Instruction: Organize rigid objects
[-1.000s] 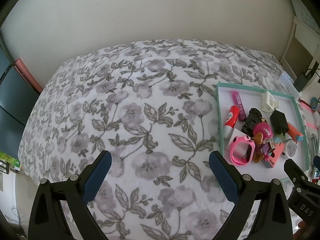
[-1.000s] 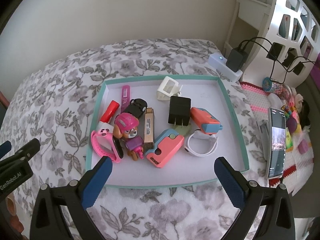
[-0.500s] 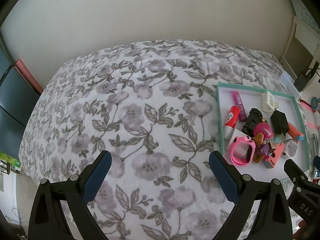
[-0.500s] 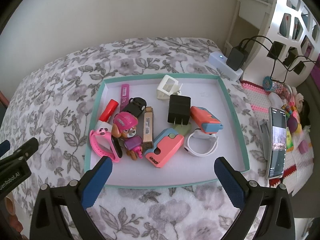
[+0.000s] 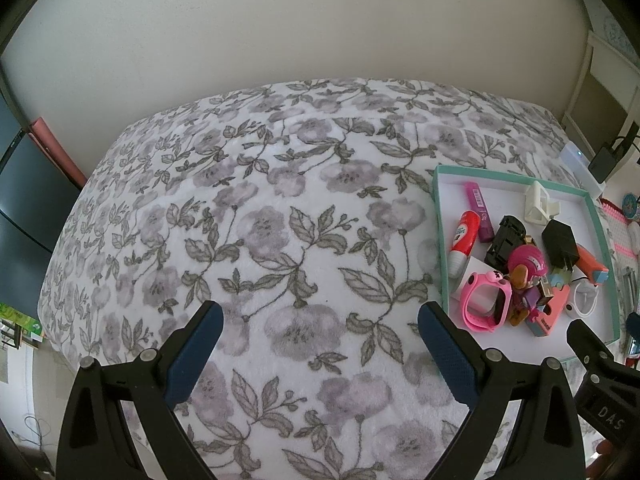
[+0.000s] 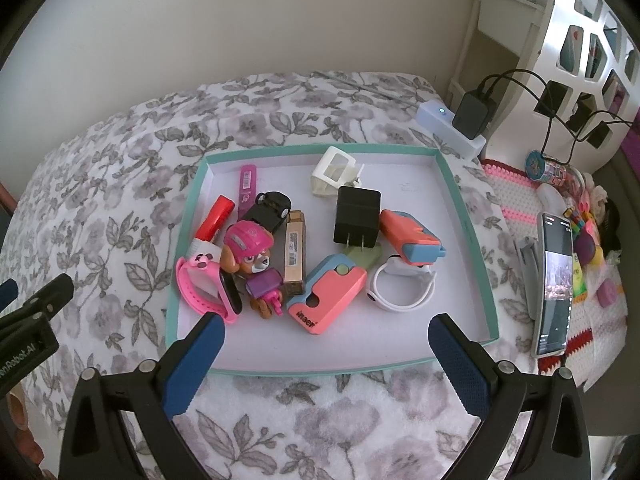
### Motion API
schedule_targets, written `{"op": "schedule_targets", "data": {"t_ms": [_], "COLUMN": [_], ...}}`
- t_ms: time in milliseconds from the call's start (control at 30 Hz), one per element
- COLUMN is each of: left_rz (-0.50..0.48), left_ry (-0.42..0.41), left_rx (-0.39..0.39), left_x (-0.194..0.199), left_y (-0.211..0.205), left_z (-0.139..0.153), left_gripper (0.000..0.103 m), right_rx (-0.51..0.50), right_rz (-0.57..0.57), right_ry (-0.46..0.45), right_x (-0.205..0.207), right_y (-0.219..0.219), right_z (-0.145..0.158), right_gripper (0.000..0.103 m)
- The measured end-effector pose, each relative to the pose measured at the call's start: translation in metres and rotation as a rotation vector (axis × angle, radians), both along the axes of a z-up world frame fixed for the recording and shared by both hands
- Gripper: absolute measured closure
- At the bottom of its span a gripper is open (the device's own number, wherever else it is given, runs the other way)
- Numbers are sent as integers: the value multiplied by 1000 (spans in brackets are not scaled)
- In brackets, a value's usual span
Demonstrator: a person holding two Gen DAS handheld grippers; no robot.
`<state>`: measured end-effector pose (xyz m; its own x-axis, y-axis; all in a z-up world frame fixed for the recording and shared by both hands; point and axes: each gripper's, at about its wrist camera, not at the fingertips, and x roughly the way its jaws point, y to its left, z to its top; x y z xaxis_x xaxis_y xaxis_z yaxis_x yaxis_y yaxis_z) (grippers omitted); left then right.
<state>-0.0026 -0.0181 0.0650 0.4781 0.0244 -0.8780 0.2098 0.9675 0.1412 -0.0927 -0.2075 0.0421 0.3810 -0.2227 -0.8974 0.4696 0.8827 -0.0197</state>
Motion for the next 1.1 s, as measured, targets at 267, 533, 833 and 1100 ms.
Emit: {"op": "schedule_targets", "data": {"t_ms": [267, 533, 833, 1100], "left_rz": [-1, -3, -2, -3], "left_ry": [0, 1, -4, -18], "left_rx": [1, 2, 1, 6], "left_x": [0, 0, -1, -2], "left_y": [0, 0, 1, 2], "left_z": [1, 0, 1, 3], "left_gripper": [5, 5, 5, 5], "right_rx": [-1, -2, -2, -3], "right_rz": [-1, 3, 10, 16], "right_ry": [3, 9, 16, 21], "right_x": [1, 1, 1, 2], "right_y": [1, 1, 2, 2], "right_z": [-1, -1, -2, -3], "right_gripper": [0, 0, 0, 0]}}
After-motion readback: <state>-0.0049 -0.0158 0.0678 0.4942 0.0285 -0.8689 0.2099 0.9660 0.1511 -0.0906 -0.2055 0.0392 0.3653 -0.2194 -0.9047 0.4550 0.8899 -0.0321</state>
